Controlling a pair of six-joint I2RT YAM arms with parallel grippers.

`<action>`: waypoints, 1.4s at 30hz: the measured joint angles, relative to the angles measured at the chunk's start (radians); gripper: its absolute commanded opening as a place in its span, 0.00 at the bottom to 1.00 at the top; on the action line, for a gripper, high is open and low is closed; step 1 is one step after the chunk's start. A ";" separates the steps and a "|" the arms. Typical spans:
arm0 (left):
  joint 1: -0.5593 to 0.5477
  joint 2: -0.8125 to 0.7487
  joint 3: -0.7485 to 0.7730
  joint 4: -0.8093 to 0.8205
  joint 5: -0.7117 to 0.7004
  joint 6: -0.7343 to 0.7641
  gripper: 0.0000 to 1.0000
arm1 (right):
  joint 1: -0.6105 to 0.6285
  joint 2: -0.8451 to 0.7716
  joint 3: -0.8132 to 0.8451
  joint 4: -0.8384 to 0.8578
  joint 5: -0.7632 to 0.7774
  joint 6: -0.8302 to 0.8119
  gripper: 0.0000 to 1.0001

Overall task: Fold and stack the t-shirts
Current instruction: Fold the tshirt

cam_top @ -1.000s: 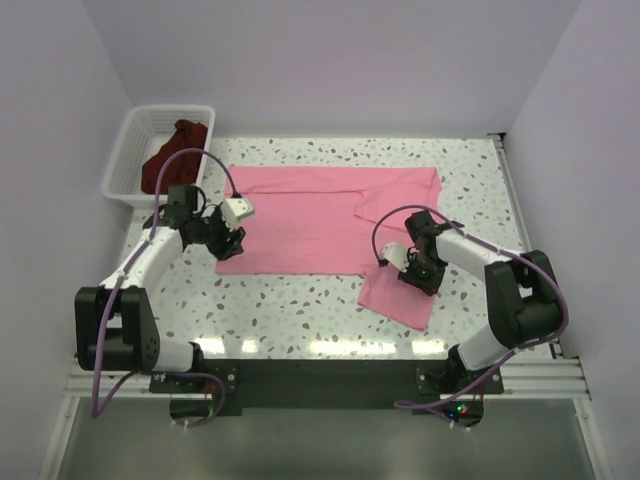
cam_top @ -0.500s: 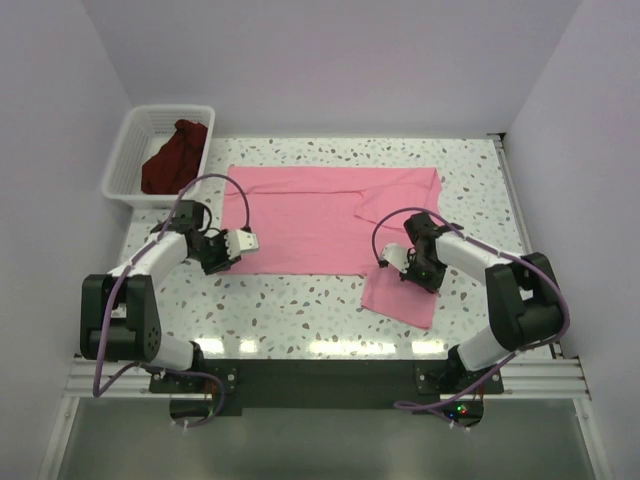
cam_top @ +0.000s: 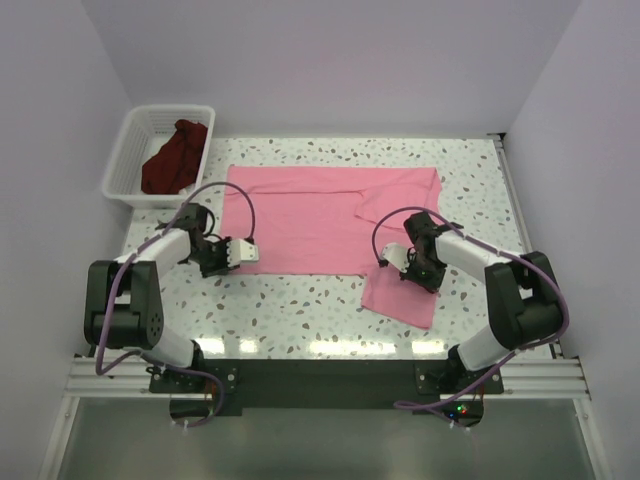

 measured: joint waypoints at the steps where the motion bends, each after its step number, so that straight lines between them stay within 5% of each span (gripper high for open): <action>1: 0.000 0.000 -0.001 0.000 -0.001 0.005 0.22 | 0.000 0.000 0.000 0.000 0.000 0.000 0.00; 9: 0.000 -0.044 -0.045 0.008 0.000 0.049 0.00 | 0.001 -0.084 -0.045 -0.023 -0.019 0.000 0.00; 22: 0.012 -0.101 0.051 -0.158 0.034 0.040 0.00 | 0.000 -0.245 0.089 -0.220 -0.067 0.011 0.00; 42: 0.046 0.181 0.468 -0.220 0.136 -0.152 0.00 | -0.135 0.092 0.558 -0.320 -0.084 -0.090 0.00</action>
